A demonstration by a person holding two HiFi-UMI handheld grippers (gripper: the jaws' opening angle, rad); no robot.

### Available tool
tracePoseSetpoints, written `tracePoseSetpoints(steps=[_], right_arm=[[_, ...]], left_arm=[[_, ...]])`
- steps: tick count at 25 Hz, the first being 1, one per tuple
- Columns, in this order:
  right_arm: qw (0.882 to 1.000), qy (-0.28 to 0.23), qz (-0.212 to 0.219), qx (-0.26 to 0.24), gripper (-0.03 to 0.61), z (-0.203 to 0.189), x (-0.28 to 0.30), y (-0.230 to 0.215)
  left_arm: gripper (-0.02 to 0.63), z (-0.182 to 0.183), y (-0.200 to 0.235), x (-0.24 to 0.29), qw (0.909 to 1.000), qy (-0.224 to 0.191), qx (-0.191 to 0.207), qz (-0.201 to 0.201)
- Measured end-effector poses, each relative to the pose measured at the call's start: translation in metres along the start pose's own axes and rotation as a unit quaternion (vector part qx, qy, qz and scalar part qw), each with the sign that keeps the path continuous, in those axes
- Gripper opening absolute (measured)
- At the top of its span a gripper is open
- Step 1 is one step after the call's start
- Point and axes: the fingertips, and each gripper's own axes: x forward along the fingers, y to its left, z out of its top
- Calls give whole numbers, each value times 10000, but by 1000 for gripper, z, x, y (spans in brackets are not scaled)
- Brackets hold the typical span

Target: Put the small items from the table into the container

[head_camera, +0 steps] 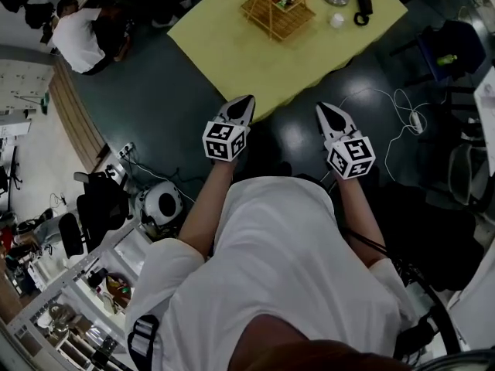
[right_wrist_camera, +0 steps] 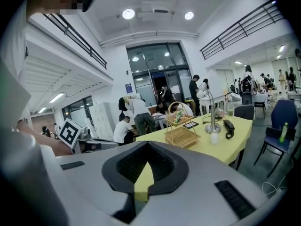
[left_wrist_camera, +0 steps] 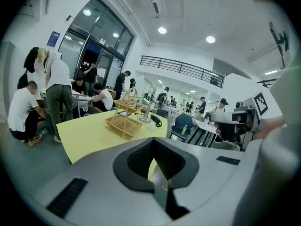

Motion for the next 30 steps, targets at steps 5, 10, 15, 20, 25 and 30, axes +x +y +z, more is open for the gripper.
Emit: tracePoseSetpoints(steps=[5, 10, 15, 20, 25, 30], right_arm=[[9999, -127, 54, -6, 14, -10, -47, 5], [9997, -143, 188, 93, 14, -25, -71, 21], [9993, -148, 343, 82, 14, -30, -76, 40], [9984, -264, 505, 33, 14, -21, -77, 68], [9978, -464, 459, -87, 14, 2, -72, 87], [9970, -603, 415, -257, 14, 25, -67, 106]], left_arm=[[8, 5, -45, -32, 9995, -282, 139, 76], [8, 1, -66, -72, 9987, -420, 184, 238], [8, 1, -69, -96, 9981, -468, 268, 313], [8, 13, -66, -116, 9963, -625, 525, 281], [8, 35, -63, -132, 9948, -789, 634, 128], [8, 58, -60, -138, 9938, -870, 690, -78]])
